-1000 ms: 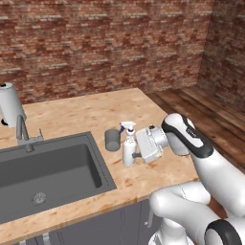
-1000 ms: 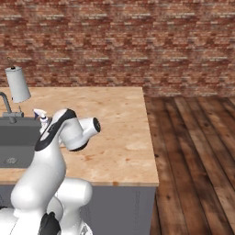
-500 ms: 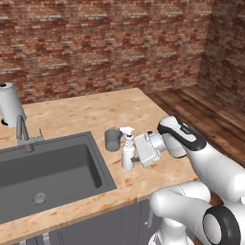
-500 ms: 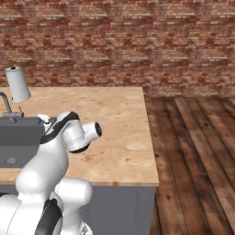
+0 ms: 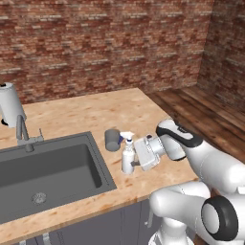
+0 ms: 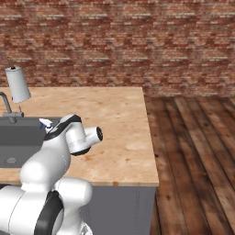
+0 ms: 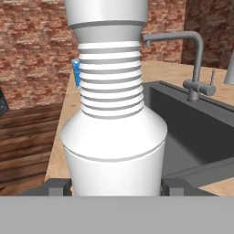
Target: Open the cabinet. Pick the spray and place it next to the sink. Then close the cabinet.
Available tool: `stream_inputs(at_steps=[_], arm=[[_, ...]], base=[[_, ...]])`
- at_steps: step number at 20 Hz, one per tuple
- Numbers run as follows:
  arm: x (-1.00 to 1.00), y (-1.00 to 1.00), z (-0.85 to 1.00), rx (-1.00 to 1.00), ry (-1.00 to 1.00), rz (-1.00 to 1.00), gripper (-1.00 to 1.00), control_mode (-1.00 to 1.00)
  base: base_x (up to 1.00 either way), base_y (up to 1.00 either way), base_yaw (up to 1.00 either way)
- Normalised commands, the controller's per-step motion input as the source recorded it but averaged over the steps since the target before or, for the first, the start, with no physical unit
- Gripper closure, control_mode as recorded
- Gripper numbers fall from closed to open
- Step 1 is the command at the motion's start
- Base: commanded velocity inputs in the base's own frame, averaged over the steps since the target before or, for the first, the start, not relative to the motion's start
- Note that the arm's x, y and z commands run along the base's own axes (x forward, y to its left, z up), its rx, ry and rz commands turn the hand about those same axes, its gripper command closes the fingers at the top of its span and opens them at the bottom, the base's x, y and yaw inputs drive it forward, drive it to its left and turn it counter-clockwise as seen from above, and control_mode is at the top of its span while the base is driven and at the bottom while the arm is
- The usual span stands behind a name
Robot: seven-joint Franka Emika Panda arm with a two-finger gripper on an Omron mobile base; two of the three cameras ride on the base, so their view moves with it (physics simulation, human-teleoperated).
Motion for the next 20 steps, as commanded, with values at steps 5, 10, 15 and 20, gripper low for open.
stream_inputs(at_steps=[5,10,15,20], arm=[[0.00,0.04,-0.04,-0.01,0.00,0.00,1.00,-1.00],[0.00,0.07,-0.16,-0.02,0.00,0.00,1.00,-1.00],[0.00,0.08,-0.22,-0.03,0.00,0.00,1.00,-1.00],[0.00,0.01,-0.10,-0.01,0.00,0.00,1.00,-1.00]], base=[[0.00,0.00,0.00],[0.00,0.00,0.00],[0.00,0.00,0.00],[0.00,0.00,0.00]])
